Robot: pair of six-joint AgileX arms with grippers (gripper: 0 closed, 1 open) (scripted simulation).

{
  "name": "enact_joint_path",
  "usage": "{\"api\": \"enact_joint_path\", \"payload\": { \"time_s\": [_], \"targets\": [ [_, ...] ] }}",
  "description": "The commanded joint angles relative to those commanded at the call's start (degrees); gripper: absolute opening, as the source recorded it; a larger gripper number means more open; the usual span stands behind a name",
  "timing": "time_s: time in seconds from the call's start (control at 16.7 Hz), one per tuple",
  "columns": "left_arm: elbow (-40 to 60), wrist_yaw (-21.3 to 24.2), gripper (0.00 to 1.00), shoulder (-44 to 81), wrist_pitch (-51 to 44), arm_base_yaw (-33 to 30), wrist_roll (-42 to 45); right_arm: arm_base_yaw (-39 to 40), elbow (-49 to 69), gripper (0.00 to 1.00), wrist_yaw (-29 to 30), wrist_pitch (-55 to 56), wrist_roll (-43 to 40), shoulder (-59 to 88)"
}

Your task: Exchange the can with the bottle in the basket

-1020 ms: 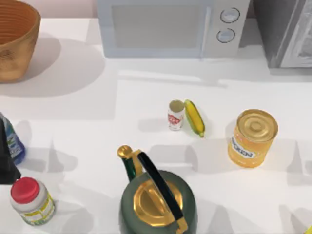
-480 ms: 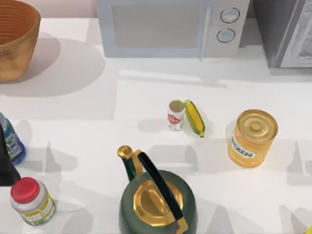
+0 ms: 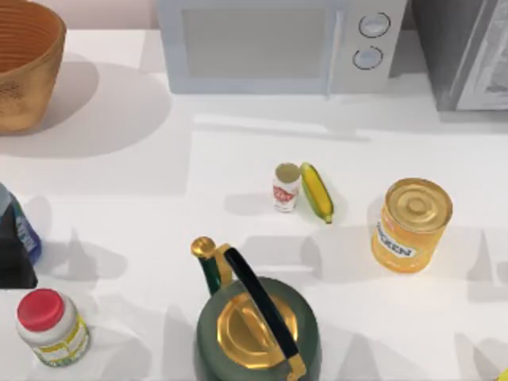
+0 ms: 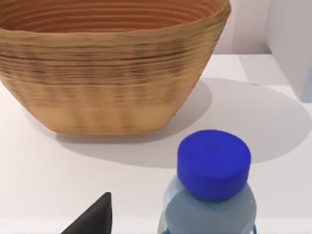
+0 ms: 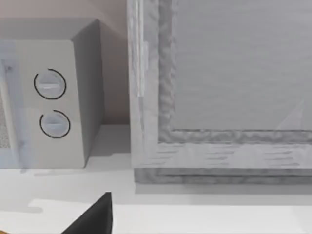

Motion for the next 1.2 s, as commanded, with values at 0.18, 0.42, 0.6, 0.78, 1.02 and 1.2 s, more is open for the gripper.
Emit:
{"api": "enact_joint_path", "payload": {
  "time_s": [0.18,0.42,0.6,0.78,1.02,1.2],
  "targets": [
    [1.35,1.72,1.0,12.21,5.08,1.4,0.82,0.0,0.0,1.0,0.0,0.0,0.0,0.0],
    [2.65,3.57,1.0,26.74,11.49,3.03,1.7,0.0,0.0,1.0,0.0,0.0,0.0,0.0],
    [2.79,4.42,1.0,33.73,14.81,3.67,2.16,0.0,0.0,1.0,0.0,0.0,0.0,0.0],
    [2.61,4.72,1.0,35.8,15.89,3.78,2.33,0.0,0.0,1.0,0.0,0.0,0.0,0.0],
    [3.02,4.63,1.0,35.43,15.81,3.61,2.3,0.0,0.0,1.0,0.0,0.0,0.0,0.0],
    [4.5,4.55,1.0,38.85,17.43,3.52,2.22,0.0,0.0,1.0,0.0,0.0,0.0,0.0]
  ]
}}
